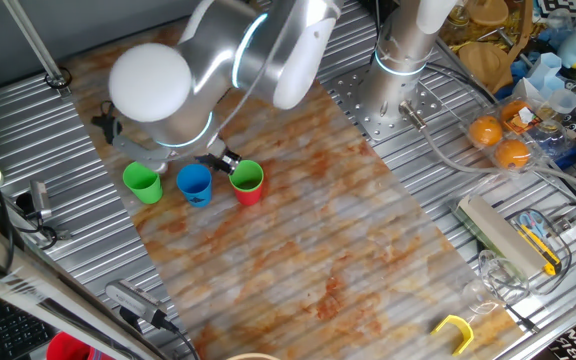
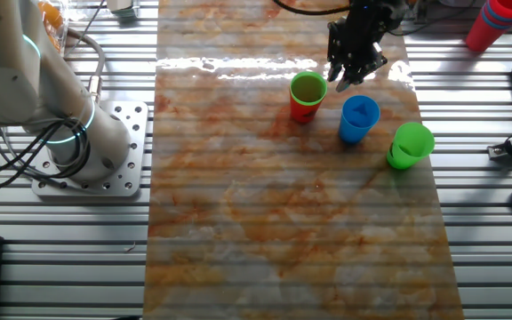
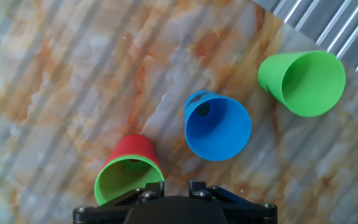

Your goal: Stack the cups

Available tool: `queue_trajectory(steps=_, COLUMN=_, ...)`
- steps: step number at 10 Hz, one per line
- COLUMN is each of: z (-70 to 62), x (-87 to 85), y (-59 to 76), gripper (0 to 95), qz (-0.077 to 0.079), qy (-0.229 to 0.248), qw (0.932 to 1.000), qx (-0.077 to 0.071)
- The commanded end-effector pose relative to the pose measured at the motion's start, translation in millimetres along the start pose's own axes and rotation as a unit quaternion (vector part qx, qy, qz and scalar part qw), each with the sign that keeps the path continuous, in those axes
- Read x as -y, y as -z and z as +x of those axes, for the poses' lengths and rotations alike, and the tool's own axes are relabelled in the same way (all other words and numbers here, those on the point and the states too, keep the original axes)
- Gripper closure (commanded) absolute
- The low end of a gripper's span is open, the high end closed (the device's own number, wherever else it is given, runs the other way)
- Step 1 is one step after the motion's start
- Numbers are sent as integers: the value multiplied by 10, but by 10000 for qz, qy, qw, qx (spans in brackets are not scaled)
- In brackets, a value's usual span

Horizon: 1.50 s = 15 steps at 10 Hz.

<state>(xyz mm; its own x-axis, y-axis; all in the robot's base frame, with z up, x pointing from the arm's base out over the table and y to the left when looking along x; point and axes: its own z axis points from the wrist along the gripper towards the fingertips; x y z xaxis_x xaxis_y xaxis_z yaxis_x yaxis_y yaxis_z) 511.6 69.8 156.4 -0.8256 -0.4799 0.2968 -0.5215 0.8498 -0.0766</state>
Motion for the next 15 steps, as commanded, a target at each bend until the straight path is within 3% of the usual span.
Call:
queue_trajectory(steps=1, z=-93, x=188, y=-99, gripper=760, qz=184, qy=379, qw=9984, qx=366)
queue_trajectory(steps=3, z=-194, x=294, y=-188, gripper=760, qz=256, qy=469, qw=9974, qx=476)
queue_trajectory(steps=5, z=-294, x=344, y=-270, gripper=760, qz=271, qy=720, qw=9959, qx=482)
queue_trajectory(steps=7, z=-407, x=277, y=-323, gripper=760, qz=275, qy=736, qw=9955, qx=533)
queue_trajectory(steps=10, z=-435, x=225, y=-436, gripper=760, qz=261, qy=696, qw=9955, qx=584)
queue_trajectory(steps=15, z=-472, x=155, y=-459, gripper=760, qz=253, qy=732, qw=9952, qx=596)
